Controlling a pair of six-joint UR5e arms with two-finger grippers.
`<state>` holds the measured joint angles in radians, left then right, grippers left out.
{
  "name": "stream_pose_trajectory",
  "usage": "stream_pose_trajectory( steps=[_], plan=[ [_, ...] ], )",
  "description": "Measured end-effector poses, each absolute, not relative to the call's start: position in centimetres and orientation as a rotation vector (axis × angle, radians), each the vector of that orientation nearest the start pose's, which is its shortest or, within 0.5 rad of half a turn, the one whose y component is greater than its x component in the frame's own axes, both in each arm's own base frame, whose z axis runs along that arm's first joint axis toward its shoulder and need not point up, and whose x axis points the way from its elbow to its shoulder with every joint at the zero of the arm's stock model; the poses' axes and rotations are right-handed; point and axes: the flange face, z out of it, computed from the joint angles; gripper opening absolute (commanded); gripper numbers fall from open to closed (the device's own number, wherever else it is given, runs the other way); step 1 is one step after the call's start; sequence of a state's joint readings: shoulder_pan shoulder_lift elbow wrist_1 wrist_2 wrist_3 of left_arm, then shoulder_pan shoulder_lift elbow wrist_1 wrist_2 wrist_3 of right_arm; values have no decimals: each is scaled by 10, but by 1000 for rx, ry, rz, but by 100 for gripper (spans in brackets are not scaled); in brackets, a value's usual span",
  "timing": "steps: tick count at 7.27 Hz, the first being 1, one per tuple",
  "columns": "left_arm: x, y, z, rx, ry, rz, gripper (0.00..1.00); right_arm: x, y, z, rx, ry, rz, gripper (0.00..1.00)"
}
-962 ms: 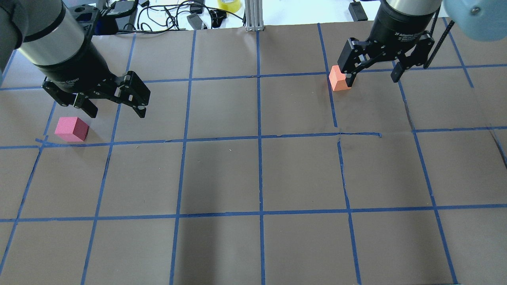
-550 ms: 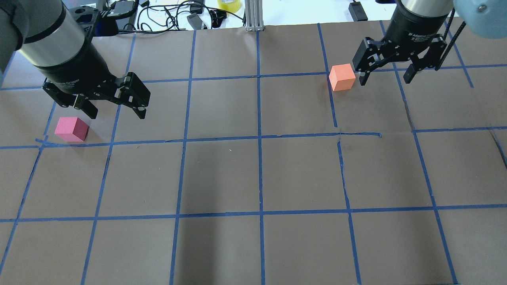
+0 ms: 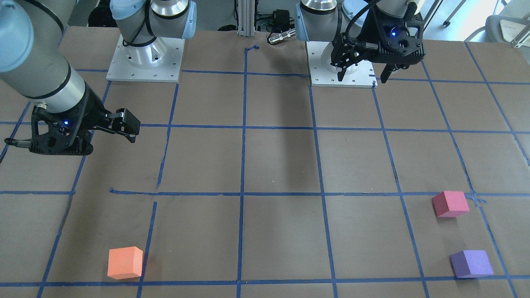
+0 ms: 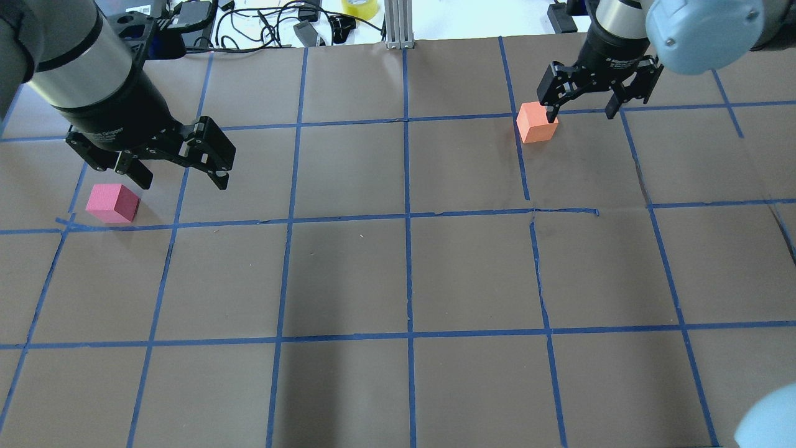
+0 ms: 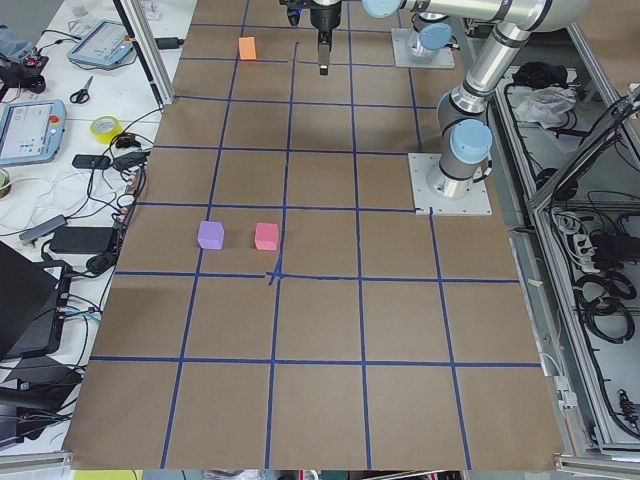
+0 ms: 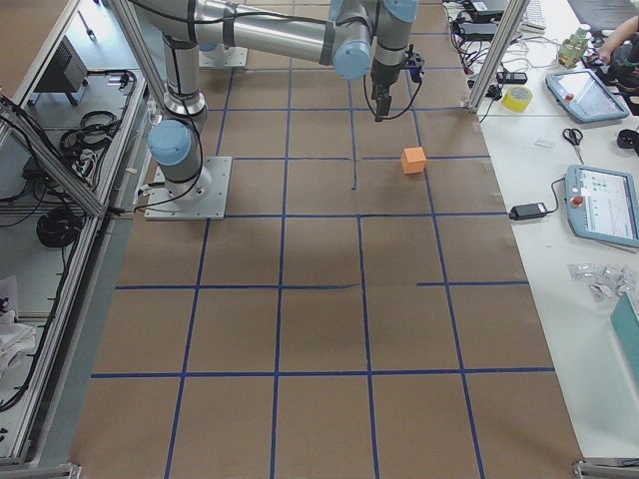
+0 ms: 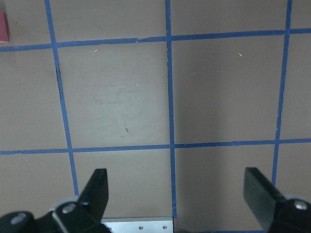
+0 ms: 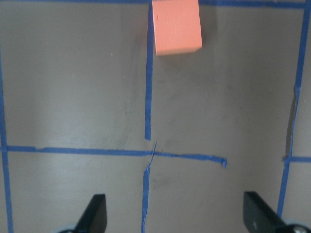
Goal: Arrange blocks in a line
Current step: 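Lower the right gripper onto the orange cube and close it, then lift the orange cube with the right gripper toward the table center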
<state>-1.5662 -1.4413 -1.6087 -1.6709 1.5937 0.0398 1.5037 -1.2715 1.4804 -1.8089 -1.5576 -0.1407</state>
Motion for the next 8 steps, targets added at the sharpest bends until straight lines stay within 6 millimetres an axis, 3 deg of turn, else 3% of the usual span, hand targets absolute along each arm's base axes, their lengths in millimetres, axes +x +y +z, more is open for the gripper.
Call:
stream_pose_trajectory(
  steps=[2,4,8],
  plan=[
    [-129,-435,520,57,3118,13,100,90,-664,336,-222,3131,-188,100],
    [-129,-435,521,54,3119,8,100,88,-697,282,-278,3131,-281,100],
    [-129,-434,521,53,3118,10,100,86,-719,229,-319,3130,-327,100]
  ],
)
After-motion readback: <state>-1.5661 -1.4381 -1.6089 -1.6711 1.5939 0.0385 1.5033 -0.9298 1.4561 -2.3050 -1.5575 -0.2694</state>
